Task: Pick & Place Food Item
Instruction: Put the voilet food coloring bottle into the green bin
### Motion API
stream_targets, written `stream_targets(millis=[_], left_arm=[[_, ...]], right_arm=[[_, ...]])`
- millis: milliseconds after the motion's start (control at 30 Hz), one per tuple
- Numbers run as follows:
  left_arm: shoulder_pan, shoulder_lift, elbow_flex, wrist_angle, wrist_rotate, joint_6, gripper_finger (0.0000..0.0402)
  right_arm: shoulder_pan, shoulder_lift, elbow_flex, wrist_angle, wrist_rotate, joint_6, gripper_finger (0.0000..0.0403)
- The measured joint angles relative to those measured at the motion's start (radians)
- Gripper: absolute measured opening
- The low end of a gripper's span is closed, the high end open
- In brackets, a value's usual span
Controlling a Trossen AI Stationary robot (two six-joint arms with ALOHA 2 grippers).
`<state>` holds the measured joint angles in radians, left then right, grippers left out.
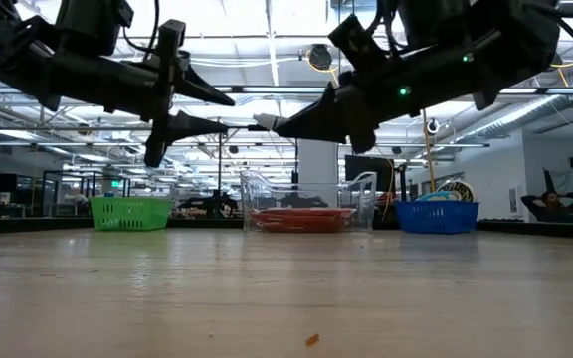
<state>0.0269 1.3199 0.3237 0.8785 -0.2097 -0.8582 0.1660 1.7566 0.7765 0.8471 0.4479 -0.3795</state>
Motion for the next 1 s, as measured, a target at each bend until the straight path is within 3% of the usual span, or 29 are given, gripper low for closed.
stream_targets(millis=[433,667,1000], left_arm=[[-0.057,0.204,0.181,-0.004,0.003,0.102,0.0168],[-0.062,0.292,0.272,-0.071,0.062,0.104,0.0168],[-0.051,0.321,0.302,-0.081,0.106,0.095,0.0168]], right_arm=[[-0.043,0.0,0.0,0.008,-0.003,0.0,0.0064],[-0.04,0.0,0.0,0.001,-0.006,0.0,0.0068],[-0.04,-0.001,0.0,0.0,-0.005,-0.01,0.0068]])
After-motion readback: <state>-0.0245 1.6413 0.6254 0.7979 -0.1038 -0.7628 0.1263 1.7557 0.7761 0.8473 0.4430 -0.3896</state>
